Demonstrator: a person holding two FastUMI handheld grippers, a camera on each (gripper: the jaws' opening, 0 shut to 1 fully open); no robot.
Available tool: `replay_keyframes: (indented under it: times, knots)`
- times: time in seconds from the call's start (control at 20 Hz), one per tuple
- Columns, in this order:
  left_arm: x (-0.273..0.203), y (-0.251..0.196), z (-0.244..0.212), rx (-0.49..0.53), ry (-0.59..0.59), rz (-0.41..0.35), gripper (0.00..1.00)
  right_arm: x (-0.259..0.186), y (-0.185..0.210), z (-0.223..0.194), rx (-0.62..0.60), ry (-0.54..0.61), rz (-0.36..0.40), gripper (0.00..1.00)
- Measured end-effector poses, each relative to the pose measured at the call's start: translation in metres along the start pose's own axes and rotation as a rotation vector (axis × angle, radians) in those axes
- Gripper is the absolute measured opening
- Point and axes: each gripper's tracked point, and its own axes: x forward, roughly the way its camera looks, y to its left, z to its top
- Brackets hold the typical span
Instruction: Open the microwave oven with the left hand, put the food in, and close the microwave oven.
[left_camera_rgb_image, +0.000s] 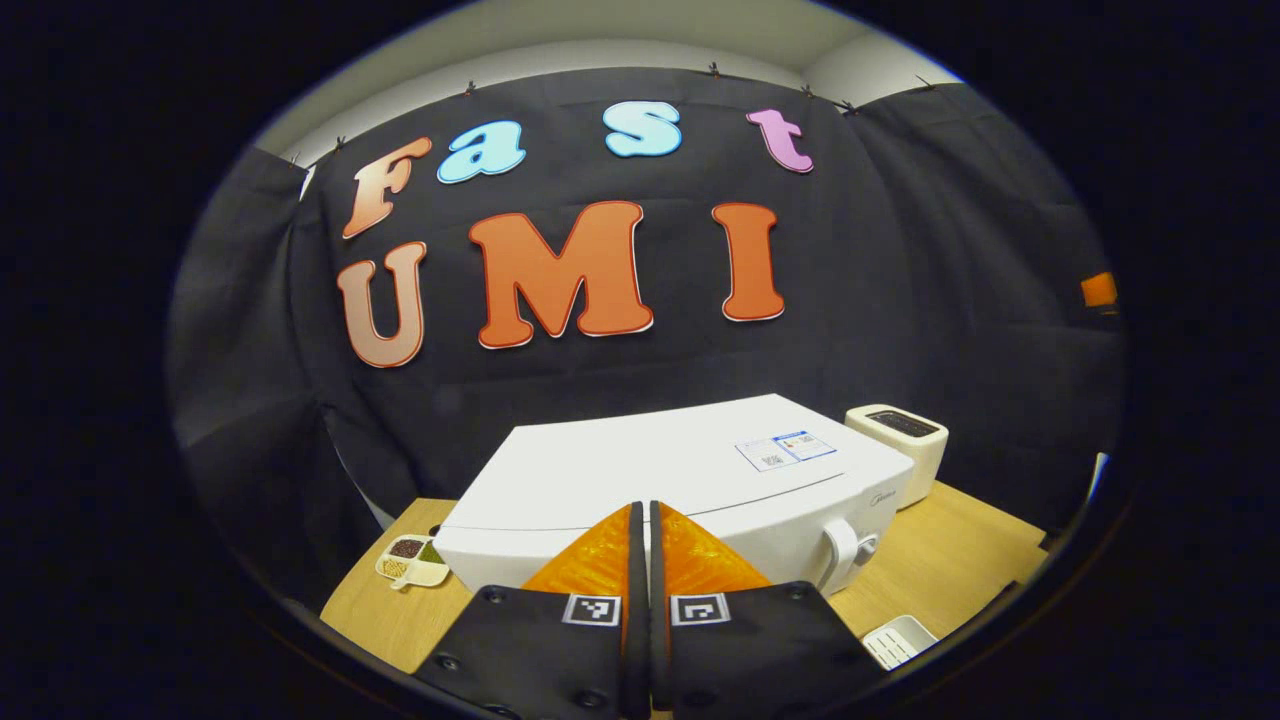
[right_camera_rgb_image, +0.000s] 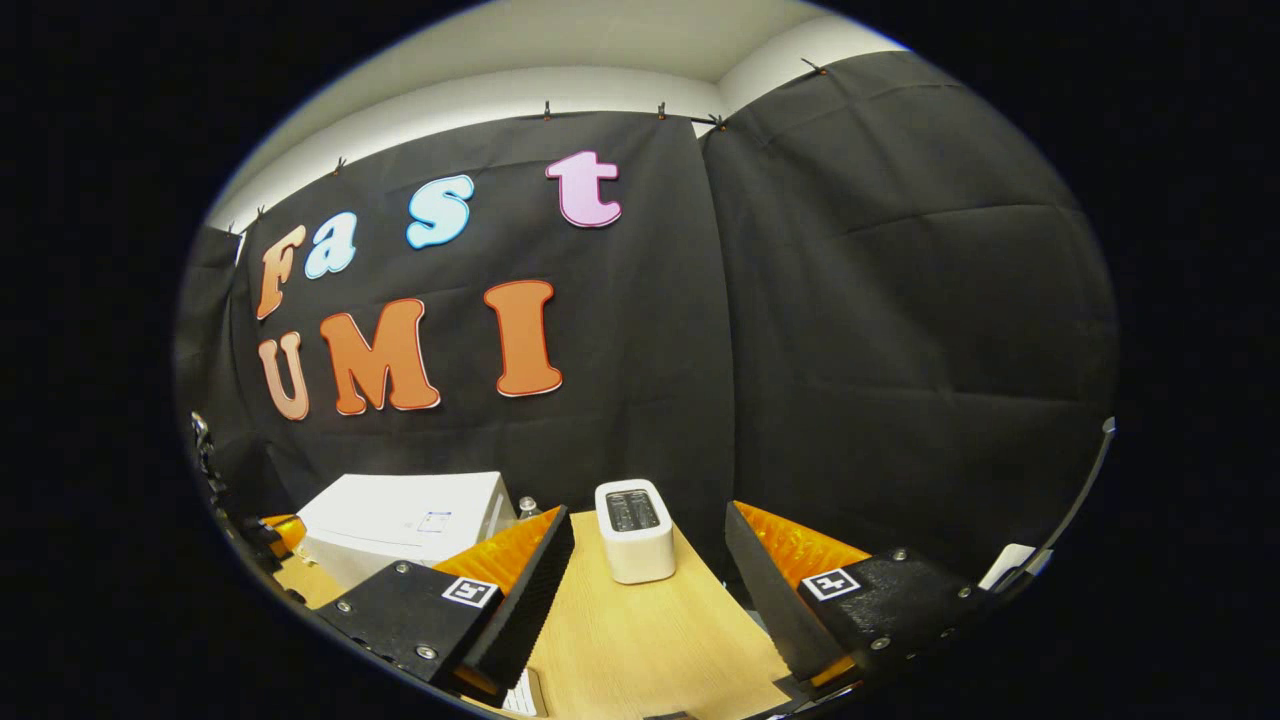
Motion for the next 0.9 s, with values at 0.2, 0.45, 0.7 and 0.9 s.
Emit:
replay_keyframes:
  times: [0.2,0.45,0.7,0.9]
  knots:
    - [-0.04,0.019,0.059,-0.103,0.009,-0.015,0.04,0.003,0.003,0.012,-0.011,-0.007,0.023,0.95]
    - [-0.092,0.064,0.12,-0.186,-0.023,0.043,0.05,0.004,0.007,0.03,-0.004,-0.039,0.032,0.95]
    - [-0.123,0.093,0.156,-0.191,-0.072,0.055,0.47,0.004,0.013,0.038,-0.007,-0.047,0.031,0.95]
    - [-0.143,0.108,0.171,-0.202,-0.117,0.083,0.45,0.004,0.017,0.041,-0.021,-0.05,0.036,0.95]
